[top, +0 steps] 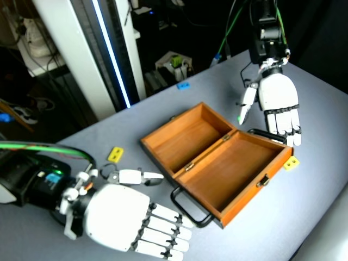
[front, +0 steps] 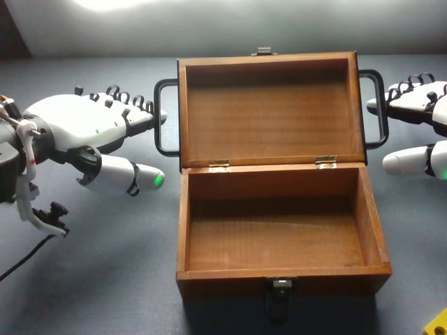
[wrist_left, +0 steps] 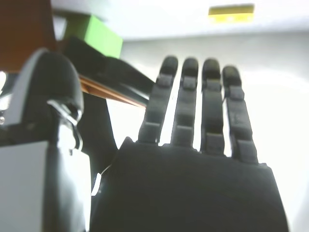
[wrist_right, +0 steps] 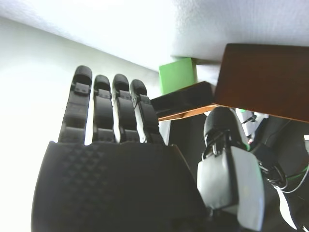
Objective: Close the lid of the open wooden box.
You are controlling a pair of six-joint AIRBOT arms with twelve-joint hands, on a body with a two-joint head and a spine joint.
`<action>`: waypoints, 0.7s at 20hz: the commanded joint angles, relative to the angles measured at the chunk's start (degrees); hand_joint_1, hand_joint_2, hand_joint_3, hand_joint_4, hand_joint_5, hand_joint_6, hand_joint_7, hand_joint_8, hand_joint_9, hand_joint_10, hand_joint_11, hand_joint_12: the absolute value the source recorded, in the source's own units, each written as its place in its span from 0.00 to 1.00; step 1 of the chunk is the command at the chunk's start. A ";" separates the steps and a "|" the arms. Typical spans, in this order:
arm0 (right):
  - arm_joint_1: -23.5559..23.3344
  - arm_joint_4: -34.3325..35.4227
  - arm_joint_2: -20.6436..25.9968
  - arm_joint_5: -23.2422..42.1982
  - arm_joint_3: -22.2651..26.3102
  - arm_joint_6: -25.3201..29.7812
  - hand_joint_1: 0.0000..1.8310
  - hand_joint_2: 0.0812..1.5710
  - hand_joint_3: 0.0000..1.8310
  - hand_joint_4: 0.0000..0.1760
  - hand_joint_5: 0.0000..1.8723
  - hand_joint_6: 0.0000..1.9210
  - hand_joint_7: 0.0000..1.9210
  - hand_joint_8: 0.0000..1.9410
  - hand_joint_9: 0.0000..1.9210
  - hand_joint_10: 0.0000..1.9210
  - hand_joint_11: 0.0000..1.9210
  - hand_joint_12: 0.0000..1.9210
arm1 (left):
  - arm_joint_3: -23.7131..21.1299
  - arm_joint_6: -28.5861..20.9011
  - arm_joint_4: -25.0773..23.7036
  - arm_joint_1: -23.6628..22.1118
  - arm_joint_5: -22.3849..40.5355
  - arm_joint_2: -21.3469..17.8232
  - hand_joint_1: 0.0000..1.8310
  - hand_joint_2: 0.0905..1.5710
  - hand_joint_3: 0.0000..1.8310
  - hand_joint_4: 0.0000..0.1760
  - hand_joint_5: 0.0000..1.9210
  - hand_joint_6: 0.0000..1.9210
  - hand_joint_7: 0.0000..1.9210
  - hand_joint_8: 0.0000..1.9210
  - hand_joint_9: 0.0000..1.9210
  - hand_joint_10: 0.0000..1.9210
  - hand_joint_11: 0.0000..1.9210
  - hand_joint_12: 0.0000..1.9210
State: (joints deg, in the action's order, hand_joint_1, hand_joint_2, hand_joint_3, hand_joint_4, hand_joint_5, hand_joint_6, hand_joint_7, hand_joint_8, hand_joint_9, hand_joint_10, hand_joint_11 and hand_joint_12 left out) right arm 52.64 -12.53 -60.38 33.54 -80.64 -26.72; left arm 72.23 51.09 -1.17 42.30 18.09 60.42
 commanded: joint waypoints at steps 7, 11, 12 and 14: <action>-0.97 1.20 -0.15 8.11 0.35 1.22 0.00 0.75 0.00 0.10 0.05 0.00 0.05 0.00 0.01 0.00 0.04 0.00 | -0.06 -0.54 -0.48 -0.95 7.46 0.03 0.00 0.81 0.00 0.00 0.00 0.00 0.02 0.00 0.04 0.00 0.02 0.01; -0.97 1.21 0.24 9.51 1.03 2.04 0.00 0.75 0.00 0.00 0.05 0.00 0.05 0.00 0.01 0.00 0.04 0.00 | -0.80 -1.10 -0.49 -0.35 8.99 -0.60 0.00 0.83 0.01 0.00 0.00 0.00 0.02 0.00 0.05 0.00 0.03 0.01; -0.97 1.21 0.48 10.29 1.49 2.28 0.00 0.75 0.00 0.00 0.05 0.00 0.05 0.00 0.01 0.00 0.03 0.00 | -1.09 -1.95 -0.49 0.10 10.09 -0.96 0.00 0.84 0.01 0.00 0.00 0.00 0.01 0.00 0.04 0.00 0.02 0.01; -0.96 1.21 0.92 12.02 2.42 2.75 0.00 0.75 0.00 0.00 0.05 0.00 0.05 0.00 0.01 0.00 0.02 0.00 | -2.10 -2.90 -0.33 1.00 12.42 -1.98 0.00 0.84 0.01 0.00 0.00 0.00 0.02 0.00 0.05 0.00 0.02 0.00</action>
State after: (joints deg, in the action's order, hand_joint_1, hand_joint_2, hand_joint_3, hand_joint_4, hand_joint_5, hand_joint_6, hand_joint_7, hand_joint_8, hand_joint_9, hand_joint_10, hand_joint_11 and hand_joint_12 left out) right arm 52.64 -12.14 -59.24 35.73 -78.48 -24.77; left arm 70.15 48.53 -1.30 43.88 22.24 58.30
